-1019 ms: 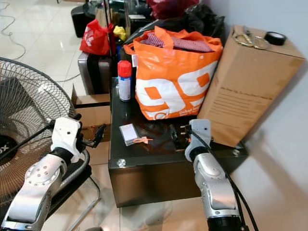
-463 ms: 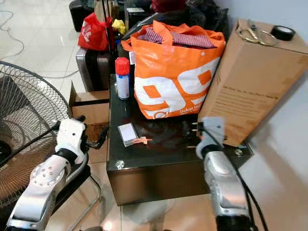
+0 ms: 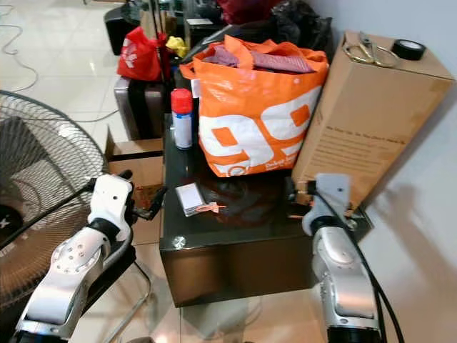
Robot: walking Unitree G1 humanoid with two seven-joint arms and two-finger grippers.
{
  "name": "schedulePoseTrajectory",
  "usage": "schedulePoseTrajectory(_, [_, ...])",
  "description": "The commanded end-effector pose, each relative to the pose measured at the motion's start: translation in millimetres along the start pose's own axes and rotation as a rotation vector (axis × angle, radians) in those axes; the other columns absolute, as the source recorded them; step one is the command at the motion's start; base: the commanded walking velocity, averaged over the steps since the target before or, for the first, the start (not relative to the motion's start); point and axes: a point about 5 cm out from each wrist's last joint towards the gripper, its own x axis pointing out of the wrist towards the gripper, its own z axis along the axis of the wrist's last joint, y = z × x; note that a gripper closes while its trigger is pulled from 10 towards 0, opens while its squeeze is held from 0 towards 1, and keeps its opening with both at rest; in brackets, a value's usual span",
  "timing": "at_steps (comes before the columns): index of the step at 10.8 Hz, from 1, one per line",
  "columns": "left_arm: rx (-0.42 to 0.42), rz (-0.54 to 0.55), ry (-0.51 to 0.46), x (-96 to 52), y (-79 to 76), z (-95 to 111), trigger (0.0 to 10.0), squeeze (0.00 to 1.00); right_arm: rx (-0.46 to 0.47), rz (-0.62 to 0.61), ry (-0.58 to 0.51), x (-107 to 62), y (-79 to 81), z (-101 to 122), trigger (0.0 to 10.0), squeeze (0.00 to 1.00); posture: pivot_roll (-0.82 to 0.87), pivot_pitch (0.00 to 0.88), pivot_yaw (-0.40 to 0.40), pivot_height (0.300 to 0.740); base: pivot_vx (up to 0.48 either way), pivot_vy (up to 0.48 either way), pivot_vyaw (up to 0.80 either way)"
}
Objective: Hang keys on a hook
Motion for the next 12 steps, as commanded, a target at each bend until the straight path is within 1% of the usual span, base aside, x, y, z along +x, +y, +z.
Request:
schedulePoseTrajectory(1, [0.008,-0.004,-0.007,3.0,1.8,2,10.0,0.38,0.012,-0.033,-0.002,-0.8,-6.1,2,10.0,0.0,-0.05,0.0,-0.032,0.74,0.0,0.0,0.0])
schedulePoseTrajectory(4, [0.027,0.007,0.001,7.2,14.3,-2,10.0,0.38,0.021,-0.07,-0.016,4.5,-6.6,6,10.0,0.0,-0.06,0.0,-0.014,0.74,0.0,0.0,0.0])
schedulePoseTrajectory(6, [0.049,-0.011,0.0,11.6,15.9,-2,10.0,0.38,0.032,-0.091,-0.017,1.6,-8.7,6,10.0,0.0,-0.06,0.0,-0.031,0.74,0.0,0.0,0.0])
schedulePoseTrajectory(7, [0.045,0.019,-0.001,8.0,18.4,-4,10.0,0.38,0.052,-0.089,-0.003,2.3,-9.2,4,10.0,0.0,-0.02,0.0,-0.087,0.74,0.0,0.0,0.0])
schedulePoseTrajectory(8, [0.044,0.033,0.001,4.9,19.2,-5,10.0,0.38,0.058,-0.082,0.0,3.7,-8.5,4,10.0,0.0,-0.01,0.0,-0.099,0.74,0.0,0.0,0.0])
schedulePoseTrajectory(9, [0.043,0.058,0.003,-0.8,20.5,-8,10.0,0.38,0.066,-0.065,0.003,7.1,-6.0,5,10.0,0.0,0.02,0.0,-0.13,0.74,0.0,0.0,0.0])
schedulePoseTrajectory(10, [0.037,0.107,0.008,-10.7,24.1,-11,10.0,0.38,0.057,-0.027,0.011,12.2,0.3,5,10.0,0.0,0.06,0.0,-0.165,0.74,0.0,0.0,0.0])
schedulePoseTrajectory(11, [0.037,0.123,0.011,-14.6,26.4,-11,10.0,0.38,0.047,-0.011,0.009,14.1,3.1,5,10.0,0.0,0.07,0.0,-0.172,0.74,0.0,0.0,0.0])
schedulePoseTrajectory(12, [0.042,0.139,0.017,-18.4,30.3,-14,10.0,0.38,0.041,-0.006,0.019,13.9,4.6,1,10.0,0.0,0.07,0.0,-0.155,0.74,0.0,0.0,0.0])
